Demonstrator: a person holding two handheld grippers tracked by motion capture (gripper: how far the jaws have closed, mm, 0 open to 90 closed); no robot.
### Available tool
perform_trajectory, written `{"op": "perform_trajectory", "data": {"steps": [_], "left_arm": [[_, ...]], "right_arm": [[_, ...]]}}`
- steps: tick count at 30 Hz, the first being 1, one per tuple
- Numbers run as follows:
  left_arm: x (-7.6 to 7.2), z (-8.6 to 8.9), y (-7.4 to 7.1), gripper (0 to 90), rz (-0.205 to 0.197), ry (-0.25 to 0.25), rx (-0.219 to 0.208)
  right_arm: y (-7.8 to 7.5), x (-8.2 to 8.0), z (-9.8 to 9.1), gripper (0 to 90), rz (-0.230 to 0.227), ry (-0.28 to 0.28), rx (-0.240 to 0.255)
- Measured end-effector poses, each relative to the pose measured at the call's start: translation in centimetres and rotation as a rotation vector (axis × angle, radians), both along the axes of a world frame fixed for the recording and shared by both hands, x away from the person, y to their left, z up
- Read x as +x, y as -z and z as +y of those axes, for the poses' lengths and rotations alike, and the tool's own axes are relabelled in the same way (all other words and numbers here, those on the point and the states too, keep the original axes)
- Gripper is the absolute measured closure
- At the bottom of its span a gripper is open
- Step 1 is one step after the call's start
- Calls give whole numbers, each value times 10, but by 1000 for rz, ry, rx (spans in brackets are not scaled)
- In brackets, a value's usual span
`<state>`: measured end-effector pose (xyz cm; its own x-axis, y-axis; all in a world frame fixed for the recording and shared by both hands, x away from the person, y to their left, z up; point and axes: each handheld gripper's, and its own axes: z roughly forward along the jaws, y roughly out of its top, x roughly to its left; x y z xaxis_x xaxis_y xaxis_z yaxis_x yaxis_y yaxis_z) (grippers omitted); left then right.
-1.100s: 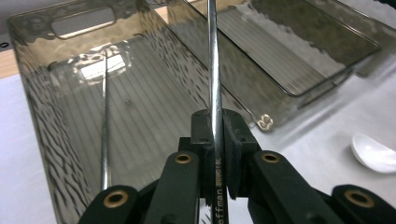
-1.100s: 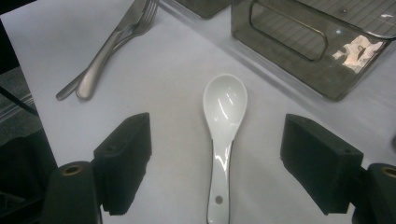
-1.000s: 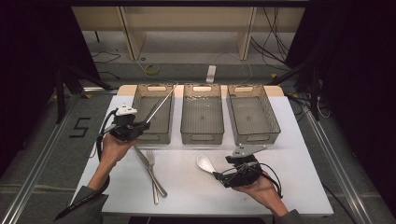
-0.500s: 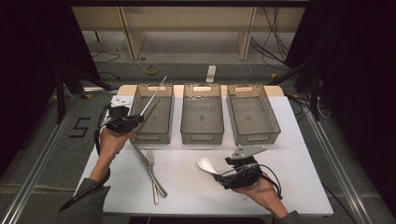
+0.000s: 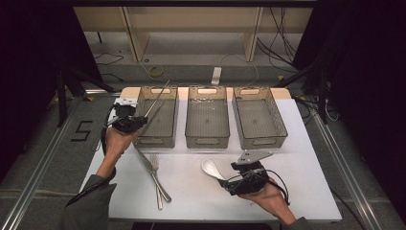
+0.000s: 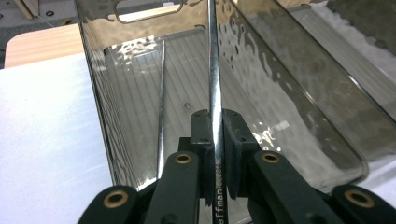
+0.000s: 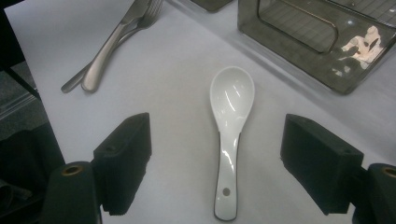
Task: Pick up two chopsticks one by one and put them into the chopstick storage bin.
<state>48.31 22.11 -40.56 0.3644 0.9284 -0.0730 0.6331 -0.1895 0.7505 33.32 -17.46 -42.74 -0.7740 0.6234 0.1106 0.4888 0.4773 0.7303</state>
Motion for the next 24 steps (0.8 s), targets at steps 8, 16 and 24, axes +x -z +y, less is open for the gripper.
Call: {"op": "perform_trajectory", "data": {"steps": [8, 16, 24], "left_arm": [[9, -1, 4, 834, 32, -20, 6], [17, -3, 10, 833, 59, -36, 23], [20, -4, 15, 831, 86, -44, 25]], "right_arm": [[1, -1, 1, 257, 6, -6, 0], [3, -1, 2, 259, 12, -17, -6], [4, -2, 3, 260, 19, -20, -13]]}}
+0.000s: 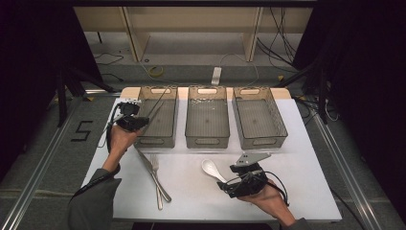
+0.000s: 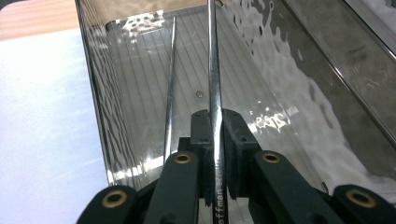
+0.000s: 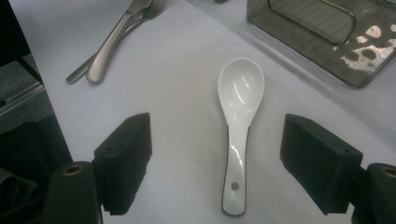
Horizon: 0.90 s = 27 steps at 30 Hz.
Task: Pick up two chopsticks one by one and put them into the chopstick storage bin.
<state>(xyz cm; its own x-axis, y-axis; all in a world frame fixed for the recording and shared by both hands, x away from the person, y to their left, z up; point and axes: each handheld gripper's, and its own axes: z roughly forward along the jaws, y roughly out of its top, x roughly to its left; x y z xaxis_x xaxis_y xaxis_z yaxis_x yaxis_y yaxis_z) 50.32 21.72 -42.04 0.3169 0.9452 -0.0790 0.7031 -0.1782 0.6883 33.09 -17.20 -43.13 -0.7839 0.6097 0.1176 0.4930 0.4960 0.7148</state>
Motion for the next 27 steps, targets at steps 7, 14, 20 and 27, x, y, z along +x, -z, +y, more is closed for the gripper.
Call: {"op": "perform_trajectory", "data": {"steps": [7, 14, 20, 27], "left_arm": [[1, 1, 3, 794, -5, -15, -18], [-5, 4, -3, 514, -11, -19, -72], [-26, 7, -13, 354, -54, -31, -135], [-49, 8, -21, 265, -82, -27, -153]], "right_arm": [[1, 0, 0, 260, 6, 0, 0], [1, -1, 0, 260, 0, 0, -5], [1, 1, 0, 260, -1, 19, -17], [3, 3, 2, 262, -9, 41, -54]]}}
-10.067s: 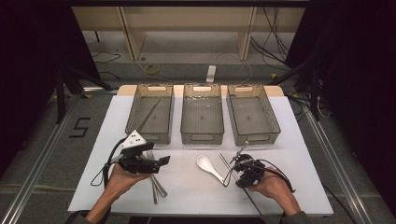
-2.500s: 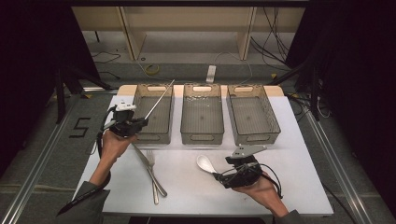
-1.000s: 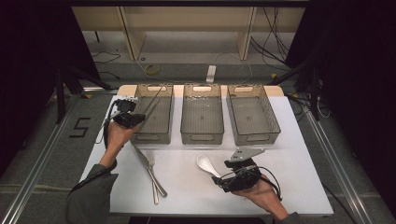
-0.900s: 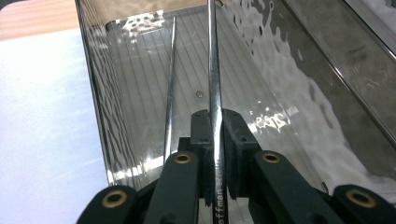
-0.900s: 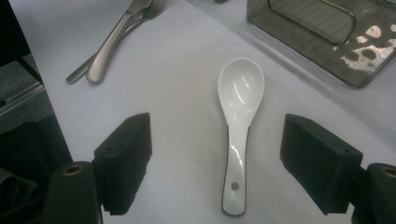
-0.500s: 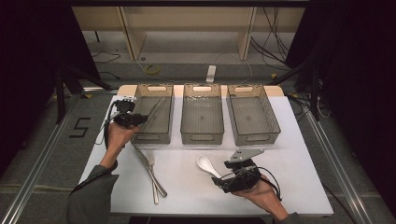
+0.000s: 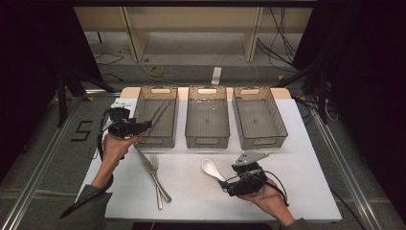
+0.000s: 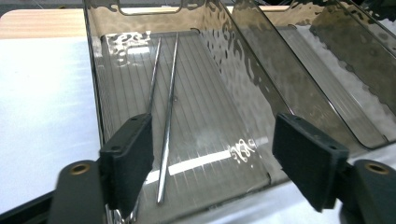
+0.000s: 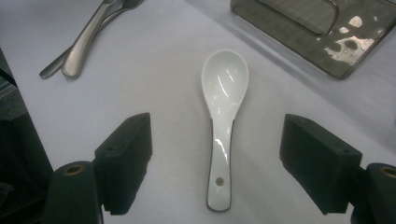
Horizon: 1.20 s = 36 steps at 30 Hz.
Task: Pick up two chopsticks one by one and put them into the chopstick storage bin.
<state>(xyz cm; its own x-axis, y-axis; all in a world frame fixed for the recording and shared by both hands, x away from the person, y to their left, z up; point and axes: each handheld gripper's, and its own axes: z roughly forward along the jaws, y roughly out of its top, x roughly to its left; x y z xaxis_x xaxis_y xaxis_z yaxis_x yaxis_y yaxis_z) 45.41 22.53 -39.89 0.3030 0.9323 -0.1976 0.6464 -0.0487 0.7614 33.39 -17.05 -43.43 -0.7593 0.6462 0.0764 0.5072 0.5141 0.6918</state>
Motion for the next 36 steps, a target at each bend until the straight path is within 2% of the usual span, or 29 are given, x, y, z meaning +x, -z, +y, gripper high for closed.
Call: {"op": "perform_trajectory", "data": {"steps": [5, 11, 14, 19, 24, 26, 36], "left_arm": [[-15, -6, 4, 211, -19, 20, -33], [-30, -18, 3, 184, -51, 86, -58], [-33, -21, 3, 171, -55, 117, -47], [-39, -22, 7, 162, -54, 149, -78], [-47, -26, 7, 158, -54, 170, -83], [-52, -28, 6, 157, -57, 180, -73], [-66, -35, 8, 146, -54, 187, -61]], "right_arm": [[1, 2, 2, 263, 2, 4, -14], [3, 5, 4, 263, 3, 2, -28], [3, 6, 4, 263, 0, 4, -29], [4, 9, 5, 263, 14, 4, -44], [3, 14, 6, 263, 28, 9, -55], [4, 16, 6, 264, 33, 6, -61], [6, 24, 9, 271, 64, -3, -100]]}}
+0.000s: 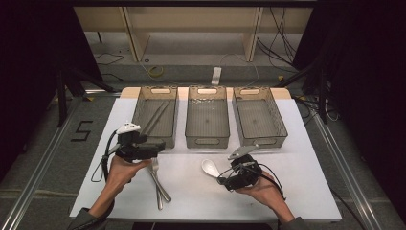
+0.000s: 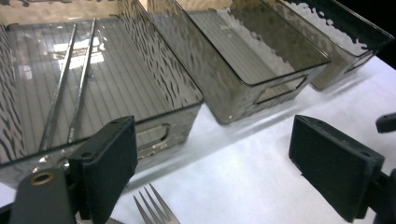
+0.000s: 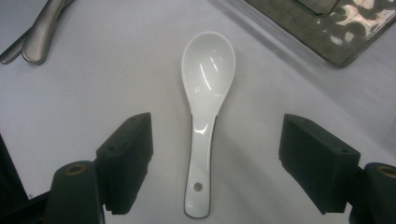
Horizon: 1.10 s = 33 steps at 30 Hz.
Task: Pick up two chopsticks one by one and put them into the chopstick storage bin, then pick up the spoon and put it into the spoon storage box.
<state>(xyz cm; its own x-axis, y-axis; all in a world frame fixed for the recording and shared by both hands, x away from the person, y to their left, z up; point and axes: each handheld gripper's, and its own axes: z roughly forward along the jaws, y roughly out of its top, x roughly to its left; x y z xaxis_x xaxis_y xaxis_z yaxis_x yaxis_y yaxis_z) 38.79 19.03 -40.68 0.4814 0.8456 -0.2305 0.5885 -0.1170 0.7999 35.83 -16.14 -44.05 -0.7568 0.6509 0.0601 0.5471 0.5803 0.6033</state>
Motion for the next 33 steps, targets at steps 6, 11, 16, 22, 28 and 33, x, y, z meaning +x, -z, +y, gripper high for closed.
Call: {"op": "perform_trajectory", "data": {"steps": [6, 11, 16, 22, 28, 33], "left_arm": [[-9, -4, 0, 143, -24, 16, 3], [-16, -4, 0, 146, -63, 33, -21], [-21, -5, -1, 146, -81, 62, -30], [-24, -5, 0, 146, -82, 70, -12], [-28, -3, 2, 146, -79, 60, -17], [-30, -1, 6, 146, -71, 43, -6]], "right_arm": [[2, 3, 3, 274, 18, -13, -41], [4, 7, 6, 272, 39, -26, -69], [5, 11, 7, 260, 66, -25, -88], [8, 14, 10, 269, 94, -36, -127], [11, 18, 14, 284, 117, -49, -160], [13, 20, 17, 332, 127, -58, -184]]}}
